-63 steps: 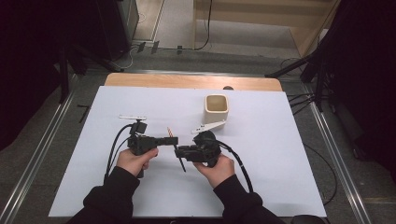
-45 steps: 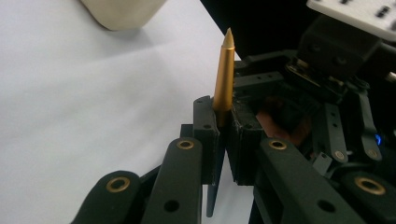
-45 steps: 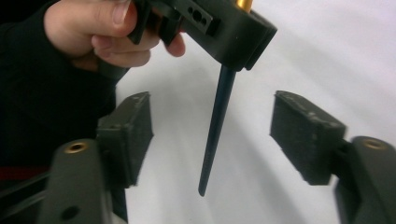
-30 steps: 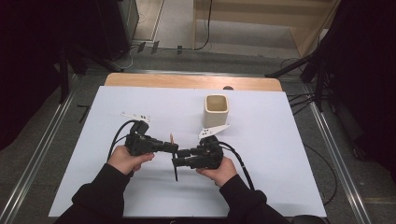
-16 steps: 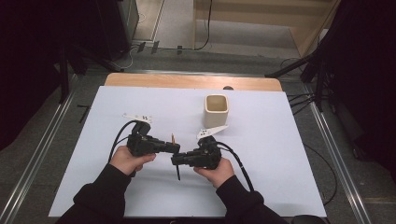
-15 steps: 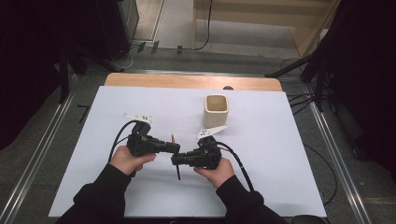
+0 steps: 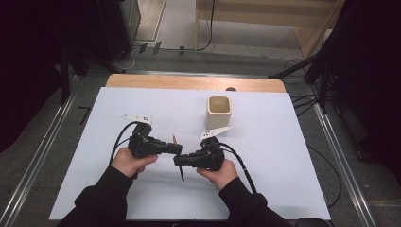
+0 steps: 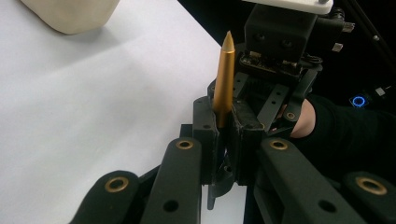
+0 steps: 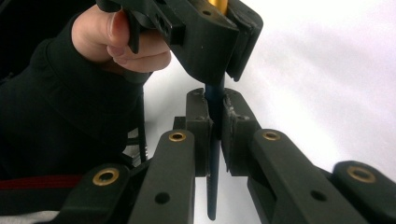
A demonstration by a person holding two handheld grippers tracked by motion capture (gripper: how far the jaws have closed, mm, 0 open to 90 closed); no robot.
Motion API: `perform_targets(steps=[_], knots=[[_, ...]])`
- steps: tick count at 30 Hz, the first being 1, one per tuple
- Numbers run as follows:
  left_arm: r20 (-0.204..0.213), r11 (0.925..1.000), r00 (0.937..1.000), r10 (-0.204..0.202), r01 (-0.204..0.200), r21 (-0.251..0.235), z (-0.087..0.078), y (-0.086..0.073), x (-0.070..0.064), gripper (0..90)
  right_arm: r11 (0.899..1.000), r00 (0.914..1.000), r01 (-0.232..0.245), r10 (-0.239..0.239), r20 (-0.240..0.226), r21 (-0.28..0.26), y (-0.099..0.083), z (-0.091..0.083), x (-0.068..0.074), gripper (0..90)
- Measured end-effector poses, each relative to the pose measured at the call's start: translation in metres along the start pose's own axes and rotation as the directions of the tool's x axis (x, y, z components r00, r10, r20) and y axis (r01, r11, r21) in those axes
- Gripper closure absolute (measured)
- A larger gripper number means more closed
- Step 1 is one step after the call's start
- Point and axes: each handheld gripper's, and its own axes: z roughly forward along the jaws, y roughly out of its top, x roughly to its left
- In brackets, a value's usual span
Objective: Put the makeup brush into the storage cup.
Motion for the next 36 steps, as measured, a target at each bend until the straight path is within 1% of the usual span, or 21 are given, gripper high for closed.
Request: perform_targets(steps=[8,11,13,15,17,19,20,21,24,25,26,27,28,30,31,32,33,34,36], knots=[[-0.006,1.0,1.0,0.002,-0.002,0.006,0.0,0.0,0.001,81.6,1.0,1.0,0.001,-0.001,0.007,0.005,0.0,0.0,0.0,83.9],[0.0,1.0,1.0,-0.005,0.005,0.001,0.0,0.0,0.001,75.2,1.0,1.0,-0.003,0.002,0.008,0.008,0.001,-0.001,-0.001,83.9],[-0.006,1.0,1.0,0.002,-0.002,0.002,0.0,0.0,0.0,72.4,1.0,1.0,-0.003,0.003,0.006,0.01,0.0,0.0,-0.001,83.9],[-0.012,0.9999,0.9999,0.003,-0.003,-0.012,0.0,0.0,0.0,66.7,1.0,1.0,-0.004,0.004,0.007,0.013,0.0,0.001,-0.001,83.9],[-0.024,0.9997,0.9997,0.005,-0.005,-0.025,-0.002,0.0,0.0,62.3,1.0,1.0,-0.003,0.003,0.01,0.017,0.0,0.001,-0.001,83.9],[-0.042,0.9996,0.9991,0.011,-0.012,-0.025,-0.004,0.0,0.0,57.1,1.0,0.9999,-0.002,0.002,0.017,0.017,0.0,0.0,-0.001,83.8],[-0.052,0.9997,0.9986,0.011,-0.013,-0.023,-0.005,0.0,0.0,57.1,1.0,0.9999,-0.002,0.002,0.017,0.017,0.0,0.0,-0.001,83.8],[-0.06,0.9997,0.9981,0.013,-0.015,-0.021,-0.006,0.0,0.001,55.3,1.0,0.9996,-0.003,0.002,0.03,0.017,0.001,-0.002,-0.002,83.8],[-0.072,0.9997,0.9972,0.02,-0.021,-0.014,-0.008,-0.001,0.001,54.0,1.0,0.9992,-0.014,0.013,0.037,0.02,0.001,-0.004,-0.004,83.8],[-0.075,0.9997,0.997,0.018,-0.019,-0.013,-0.008,-0.001,0.001,51.7,1.0,0.9987,-0.012,0.011,0.05,0.019,0.001,-0.005,-0.007,83.8],[-0.076,0.9998,0.997,0.016,-0.017,-0.014,-0.009,-0.001,0.002,51.7,1.0,0.9987,-0.012,0.011,0.05,0.019,0.001,-0.005,-0.007,83.8],[-0.081,0.9998,0.9967,0.013,-0.014,-0.014,-0.01,-0.001,0.002,48.3,1.0,0.9981,-0.018,0.017,0.058,0.018,0.001,-0.006,-0.008,83.8],[-0.091,0.9997,0.9958,0.017,-0.018,-0.014,-0.01,-0.002,0.002,48.3,1.0,0.9981,-0.018,0.017,0.058,0.018,0.001,-0.006,-0.008,83.8],[-0.111,0.9996,0.9934,0.027,-0.028,-0.006,-0.012,-0.003,0.003,44.3,1.0,0.9978,-0.011,0.01,0.065,0.012,0.001,-0.007,-0.008,83.8],[-0.115,0.9995,0.9929,0.03,-0.031,-0.005,-0.012,-0.004,0.004,39.6,1.0,0.9971,-0.011,0.01,0.075,0.011,0.002,-0.009,-0.008,83.7],[-0.125,0.9994,0.9916,0.034,-0.035,-0.003,-0.012,-0.005,0.005,39.6,1.0,0.9971,-0.011,0.01,0.075,0.011,0.002,-0.009,-0.008,83.7],[-0.132,0.9993,0.9906,0.036,-0.037,-0.002,-0.013,-0.006,0.006,38.0,1.0,0.9959,-0.003,0.002,0.09,0.014,0.002,-0.01,-0.01,83.6],[-0.135,0.9994,0.9902,0.034,-0.034,0.001,-0.013,-0.007,0.007,38.0,1.0,0.9959,-0.003,0.002,0.09,0.014,0.002,-0.01,-0.01,83.6],[-0.147,0.9995,0.9886,0.031,-0.031,0.003,-0.014,-0.008,0.008,37.0,1.0,0.9938,-0.003,0.0,0.111,0.02,0.002,-0.011,-0.011,83.7]])
